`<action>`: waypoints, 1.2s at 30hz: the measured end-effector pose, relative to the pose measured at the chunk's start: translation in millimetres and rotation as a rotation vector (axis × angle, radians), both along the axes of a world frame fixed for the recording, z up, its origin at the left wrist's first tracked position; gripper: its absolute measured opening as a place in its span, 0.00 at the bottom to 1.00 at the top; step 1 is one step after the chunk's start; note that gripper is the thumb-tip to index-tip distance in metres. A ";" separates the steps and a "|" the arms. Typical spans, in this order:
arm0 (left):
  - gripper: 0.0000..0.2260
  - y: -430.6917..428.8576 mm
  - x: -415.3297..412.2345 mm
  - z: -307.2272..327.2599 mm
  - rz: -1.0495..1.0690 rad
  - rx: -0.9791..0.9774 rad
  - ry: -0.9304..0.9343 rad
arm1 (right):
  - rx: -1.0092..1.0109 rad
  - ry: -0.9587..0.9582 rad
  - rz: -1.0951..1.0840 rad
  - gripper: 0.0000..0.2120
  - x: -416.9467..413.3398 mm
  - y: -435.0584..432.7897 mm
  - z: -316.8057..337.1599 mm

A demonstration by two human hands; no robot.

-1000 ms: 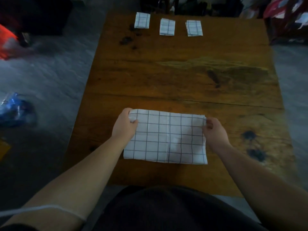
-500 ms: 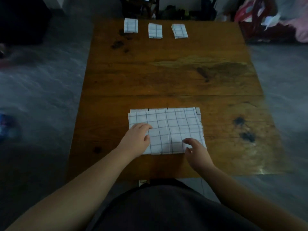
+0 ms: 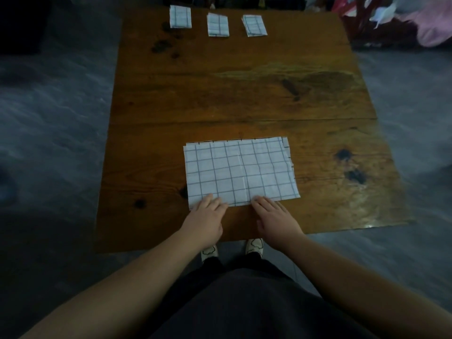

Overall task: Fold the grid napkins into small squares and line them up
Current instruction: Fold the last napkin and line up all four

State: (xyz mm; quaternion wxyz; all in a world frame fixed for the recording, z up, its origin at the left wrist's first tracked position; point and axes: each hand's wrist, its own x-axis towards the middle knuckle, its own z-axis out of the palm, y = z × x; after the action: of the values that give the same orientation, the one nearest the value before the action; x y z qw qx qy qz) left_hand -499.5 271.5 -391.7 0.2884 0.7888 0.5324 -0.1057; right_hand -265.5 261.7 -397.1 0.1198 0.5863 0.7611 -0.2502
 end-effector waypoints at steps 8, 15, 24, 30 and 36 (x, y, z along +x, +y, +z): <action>0.31 5.3 -0.1 -18.1 -0.013 0.019 0.113 | 0.030 -0.064 -0.028 0.32 1.9 -17.7 -15.6; 0.32 -22.9 24.8 -21.3 -0.072 0.060 0.073 | 0.045 -0.007 -0.005 0.32 -6.4 -20.7 -14.6; 0.31 -23.8 46.8 -36.9 -0.065 0.104 0.112 | 0.029 -0.050 0.059 0.32 -2.3 -20.9 -27.6; 0.30 -34.7 12.8 -33.7 0.087 0.081 0.161 | 0.026 -0.082 -0.107 0.32 37.3 -27.3 -24.9; 0.30 -40.1 -7.6 -27.3 0.279 0.063 0.218 | 0.018 -0.150 -0.293 0.33 80.0 -33.6 -19.6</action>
State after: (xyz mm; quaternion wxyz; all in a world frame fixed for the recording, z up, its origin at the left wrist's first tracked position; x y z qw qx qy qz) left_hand -507.1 231.5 -418.9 0.2162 0.6997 0.6679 -0.1328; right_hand -185.5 228.1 -416.6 0.1331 0.7089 0.6588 -0.2138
